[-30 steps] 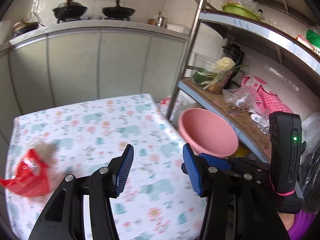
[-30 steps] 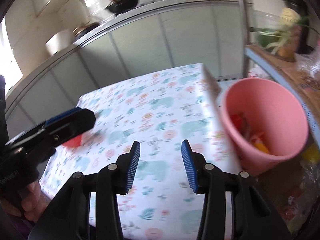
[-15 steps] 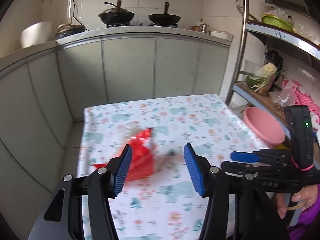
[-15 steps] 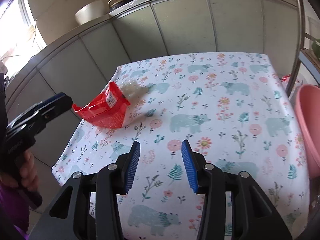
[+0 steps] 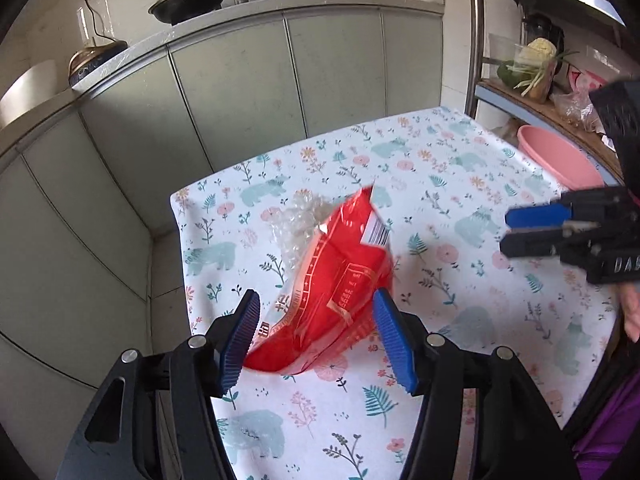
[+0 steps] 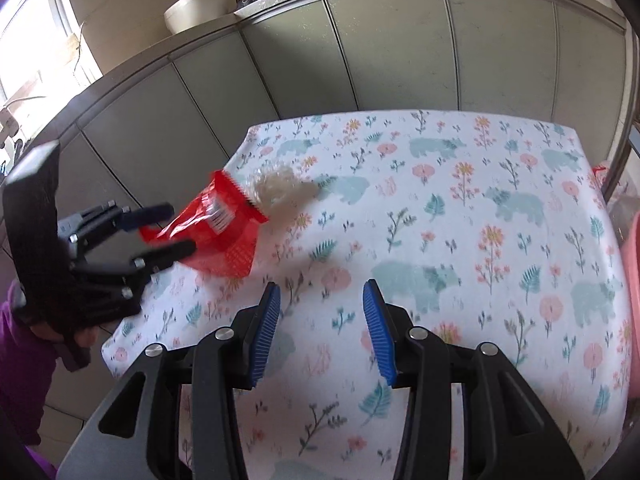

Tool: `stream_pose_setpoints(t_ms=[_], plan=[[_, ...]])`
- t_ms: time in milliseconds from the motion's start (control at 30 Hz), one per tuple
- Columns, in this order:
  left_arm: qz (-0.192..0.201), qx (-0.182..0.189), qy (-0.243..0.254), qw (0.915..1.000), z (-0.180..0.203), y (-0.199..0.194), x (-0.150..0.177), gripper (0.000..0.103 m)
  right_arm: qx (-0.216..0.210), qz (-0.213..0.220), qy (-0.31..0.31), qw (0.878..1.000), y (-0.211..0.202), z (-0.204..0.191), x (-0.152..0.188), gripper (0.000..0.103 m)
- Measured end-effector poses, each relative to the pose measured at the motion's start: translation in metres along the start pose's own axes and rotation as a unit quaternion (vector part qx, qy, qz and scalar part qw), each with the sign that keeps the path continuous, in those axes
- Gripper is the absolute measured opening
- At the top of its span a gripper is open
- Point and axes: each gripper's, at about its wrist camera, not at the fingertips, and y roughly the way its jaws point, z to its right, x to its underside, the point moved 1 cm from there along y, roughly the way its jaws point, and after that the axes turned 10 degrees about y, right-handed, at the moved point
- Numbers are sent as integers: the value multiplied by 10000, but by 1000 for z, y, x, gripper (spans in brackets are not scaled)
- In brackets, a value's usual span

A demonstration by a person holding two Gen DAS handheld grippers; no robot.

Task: Collect trash
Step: 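Close the left tool on the red snack bag, then lift the red snack bag with the left tool while the right tool grasps the clear plastic wrap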

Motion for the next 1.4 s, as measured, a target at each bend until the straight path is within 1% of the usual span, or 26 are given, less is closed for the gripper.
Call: stream_pose_setpoints(t_ms=[33, 67, 133, 167, 233, 267, 333, 433, 500, 567, 633, 700, 767, 833, 900, 1000, 1133, 1200, 1233, 1400], plan=[[-3, 27, -40, 10000, -1, 3, 3, 54, -37, 12, 12, 10000, 2, -1, -5, 44], [-7, 60, -61, 10000, 0, 4, 4, 49, -81, 23, 30, 10000, 6, -1, -12, 44], [67, 99, -65, 9999, 1, 2, 7, 30, -159, 40, 45, 9999, 12, -3, -22, 44], [83, 111, -83, 9999, 2, 1, 9, 18, -205, 39, 37, 9998, 17, -5, -28, 44], [157, 64, -224, 9996, 2, -6, 11, 11, -286, 29, 0, 9996, 26, -9, -38, 44], [226, 94, -326, 9992, 1, -11, 12, 4, -320, 18, -16, 9995, 29, -11, -41, 44], [346, 152, -583, 9976, -2, -21, 15, 4, -422, -57, -53, 9991, 41, -19, -49, 44], [519, 202, -1044, 9930, -8, -36, 21, 4, -607, -177, -110, 9979, 61, -30, -58, 44], [590, 234, -1296, 9895, -13, -42, 23, 3, -635, -242, -170, 9975, 73, -34, -62, 44], [690, 359, -1648, 9833, -18, -50, 26, 3, -641, -287, -216, 9973, 86, -38, -68, 44], [746, 400, -1856, 9790, -21, -54, 29, 3, -748, -367, -206, 9963, 97, -40, -78, 44], [762, 414, -1948, 9770, -21, -56, 31, 3, -869, -431, -139, 9952, 108, -41, -89, 44], [751, 437, -2012, 9757, -21, -55, 31, 3, -1039, -552, -11, 9931, 120, -40, -97, 52], [746, 451, -2051, 9749, -20, -54, 31, 3, -1258, -798, 209, 9886, 136, -35, -102, 53], [760, 464, -2118, 9733, -20, -54, 31, 4, -1485, -1155, 424, 9812, 148, -30, -99, 53], [795, 469, -2200, 9711, -23, -55, 33, 4, -1851, -1369, 463, 9720, 145, -25, -85, 53], [804, 451, -2295, 9689, -28, -56, 35, 4, -2101, -1472, 240, 9662, 127, -27, -69, 53], [796, 411, -2343, 9680, -30, -58, 37, 4, -2142, -1474, 27, 9656, 117, -31, -60, 53], [799, 409, -2373, 9673, -31, -58, 38, 4, -2090, -1457, -82, 9670, 113, -34, -57, 53], [769, 354, -2465, 9654, -33, -60, 43, 4, -1586, -1155, -605, 9787, 106, -52, -48, 53]])
